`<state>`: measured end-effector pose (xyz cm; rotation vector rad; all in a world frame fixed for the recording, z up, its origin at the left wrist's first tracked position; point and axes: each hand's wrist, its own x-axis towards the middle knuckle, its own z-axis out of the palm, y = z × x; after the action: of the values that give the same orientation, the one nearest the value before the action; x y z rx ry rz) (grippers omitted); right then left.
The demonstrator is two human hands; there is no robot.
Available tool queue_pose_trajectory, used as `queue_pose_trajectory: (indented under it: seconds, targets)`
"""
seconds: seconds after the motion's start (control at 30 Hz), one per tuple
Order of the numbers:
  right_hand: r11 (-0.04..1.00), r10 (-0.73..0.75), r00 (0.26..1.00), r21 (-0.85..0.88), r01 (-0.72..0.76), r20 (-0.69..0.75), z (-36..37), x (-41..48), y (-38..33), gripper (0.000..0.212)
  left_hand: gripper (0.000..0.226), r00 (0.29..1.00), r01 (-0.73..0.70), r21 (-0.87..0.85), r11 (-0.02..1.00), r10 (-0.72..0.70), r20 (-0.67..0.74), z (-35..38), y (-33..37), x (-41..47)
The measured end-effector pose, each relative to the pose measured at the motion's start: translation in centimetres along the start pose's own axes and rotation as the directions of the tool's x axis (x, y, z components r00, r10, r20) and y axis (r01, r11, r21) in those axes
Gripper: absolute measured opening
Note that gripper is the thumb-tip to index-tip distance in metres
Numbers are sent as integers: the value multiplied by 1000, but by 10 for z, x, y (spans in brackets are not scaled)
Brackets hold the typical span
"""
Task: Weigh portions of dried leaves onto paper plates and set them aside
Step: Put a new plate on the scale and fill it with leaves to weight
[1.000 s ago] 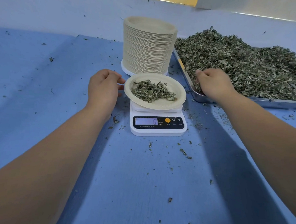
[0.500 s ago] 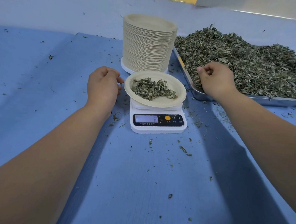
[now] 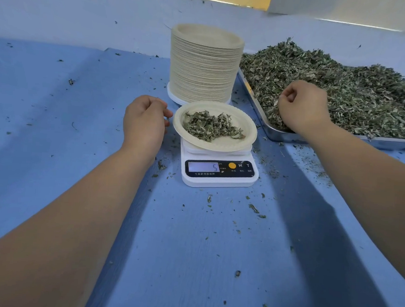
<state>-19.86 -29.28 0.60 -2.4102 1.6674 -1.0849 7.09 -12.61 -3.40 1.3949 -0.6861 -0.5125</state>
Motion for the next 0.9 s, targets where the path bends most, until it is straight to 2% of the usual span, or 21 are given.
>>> queue_pose_trajectory:
  seconds: [0.17,0.43,0.9]
  targets:
    - [998,-54,998,-17,54,22,-1,-1,0,13,16,1000,-2,0,1000,2,4,0,0,0]
    - [997,-75,996,7,76,-49,-2,2,-2,11,15,1000,9,-12,1000,-9,-2,0,-1,-1]
    - [985,73,978,170,-40,-197,-8,0,-10,9,16,1000,-4,32,999,3,18,1,1,-4]
